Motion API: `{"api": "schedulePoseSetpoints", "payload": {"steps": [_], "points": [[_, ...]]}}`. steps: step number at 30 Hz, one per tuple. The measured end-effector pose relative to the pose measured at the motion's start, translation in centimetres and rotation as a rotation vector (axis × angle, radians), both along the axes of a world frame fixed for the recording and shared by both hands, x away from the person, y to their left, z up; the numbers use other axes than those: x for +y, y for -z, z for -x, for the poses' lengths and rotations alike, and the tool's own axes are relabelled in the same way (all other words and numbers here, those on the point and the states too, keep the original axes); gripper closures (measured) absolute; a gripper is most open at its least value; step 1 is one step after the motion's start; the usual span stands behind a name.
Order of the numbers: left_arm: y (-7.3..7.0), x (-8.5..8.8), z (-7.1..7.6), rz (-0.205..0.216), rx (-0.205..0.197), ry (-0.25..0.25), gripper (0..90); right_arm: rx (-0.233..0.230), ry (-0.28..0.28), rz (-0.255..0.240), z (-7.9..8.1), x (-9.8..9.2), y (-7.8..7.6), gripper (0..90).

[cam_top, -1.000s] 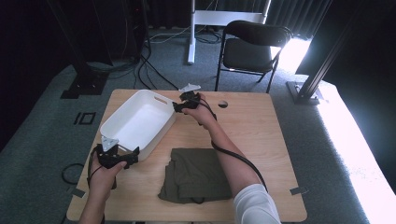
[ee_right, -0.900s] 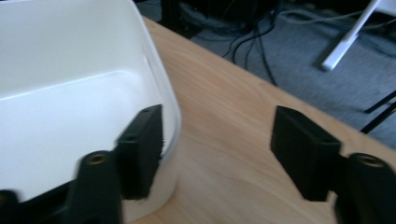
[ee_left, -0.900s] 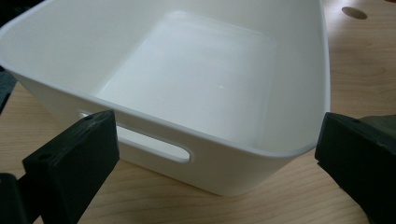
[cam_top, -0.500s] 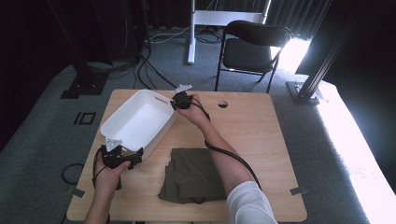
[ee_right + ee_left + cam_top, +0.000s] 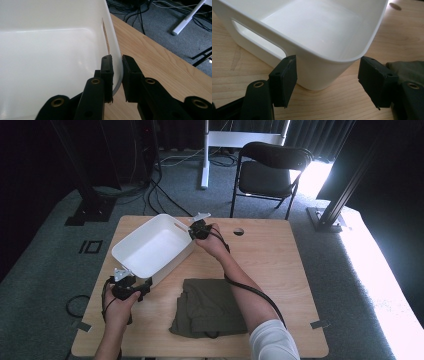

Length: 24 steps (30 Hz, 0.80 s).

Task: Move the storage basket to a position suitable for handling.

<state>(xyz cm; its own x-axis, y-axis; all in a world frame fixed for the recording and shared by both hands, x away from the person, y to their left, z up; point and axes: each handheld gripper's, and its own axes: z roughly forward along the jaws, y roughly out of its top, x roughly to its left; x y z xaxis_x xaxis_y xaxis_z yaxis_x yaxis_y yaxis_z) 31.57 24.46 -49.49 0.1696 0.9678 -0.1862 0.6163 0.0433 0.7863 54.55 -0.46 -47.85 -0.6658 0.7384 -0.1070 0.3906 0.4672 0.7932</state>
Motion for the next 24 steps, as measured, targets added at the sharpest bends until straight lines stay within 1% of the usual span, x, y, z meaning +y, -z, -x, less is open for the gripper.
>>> {"api": "schedulePoseSetpoints", "payload": {"steps": [3,4,5,6,7,8,9,10,11,12,13,14,15,16,18,20,21,22,23,24], "points": [[-0.8,0.1,0.1,0.041,-0.024,-0.013,34.8,-0.003,0.006,0.018,0.2,-0.3,-0.1,80.3],[-0.8,0.1,0.1,0.041,-0.024,-0.013,34.8,-0.003,0.006,0.018,0.2,-0.3,-0.1,80.3],[-1.1,0.3,-0.1,0.049,-0.033,-0.027,34.8,-0.002,0.008,0.02,0.2,-0.4,-0.1,80.4],[-1.2,0.4,-0.4,0.072,-0.033,-0.034,33.7,0.007,0.014,0.012,0.3,-0.9,-0.1,80.4],[-1.2,0.4,-0.4,0.072,-0.033,-0.034,33.7,0.007,0.014,0.012,0.3,-0.9,-0.1,80.4],[-1.3,0.4,-0.5,0.068,-0.04,-0.039,34.9,0.012,0.022,0.013,0.5,-1.1,-0.2,80.5],[-1.4,0.3,-0.6,0.044,-0.045,-0.052,34.9,0.012,0.022,0.013,0.5,-1.1,-0.2,80.5],[-1.3,0.1,-0.9,0.013,-0.05,-0.064,37.5,0.019,0.024,0.016,0.6,-1.3,-0.2,80.5],[-1.3,0.1,-0.9,0.013,-0.05,-0.064,37.7,0.019,0.024,0.016,0.6,-1.3,-0.2,80.5],[-1.3,0.0,-0.9,0.003,-0.051,-0.066,37.7,0.021,0.025,0.015,0.7,-1.5,-0.3,80.6],[-1.3,-0.1,-1.0,-0.015,-0.055,-0.07,41.1,0.024,0.029,0.015,0.8,-1.7,-0.3,80.6],[-1.3,-0.1,-1.0,-0.012,-0.057,-0.07,45.5,0.026,0.035,0.018,0.9,-1.9,-0.3,80.7],[-1.2,-0.1,-1.1,-0.001,-0.058,-0.075,46.2,0.027,0.039,0.015,0.9,-2.1,-0.3,80.8],[-1.2,-0.2,-1.2,-0.003,-0.055,-0.082,51.8,0.032,0.049,0.006,1.0,-2.6,-0.3,80.8],[-1.1,-0.3,-1.4,0.026,-0.048,-0.096,52.8,0.036,0.057,0.003,1.2,-2.9,-0.3,80.8],[-1.1,-0.5,-1.6,0.025,-0.046,-0.108,56.2,0.036,0.065,0.004,1.5,-3.5,-0.3,80.6],[-1.1,-0.6,-1.7,0.022,-0.045,-0.115,56.2,0.036,0.065,0.004,1.5,-3.5,-0.3,80.6],[-1.2,-0.8,-2.0,0.007,-0.046,-0.121,58.0,0.039,0.077,0.0,1.8,-3.9,-0.3,80.6],[-1.2,-0.8,-2.0,0.007,-0.046,-0.121,58.8,0.039,0.077,0.0,1.8,-3.9,-0.3,80.6],[-1.2,-0.9,-2.1,-0.005,-0.046,-0.122,59.2,0.036,0.081,0.003,2.1,-4.3,-0.3,80.4]]}}
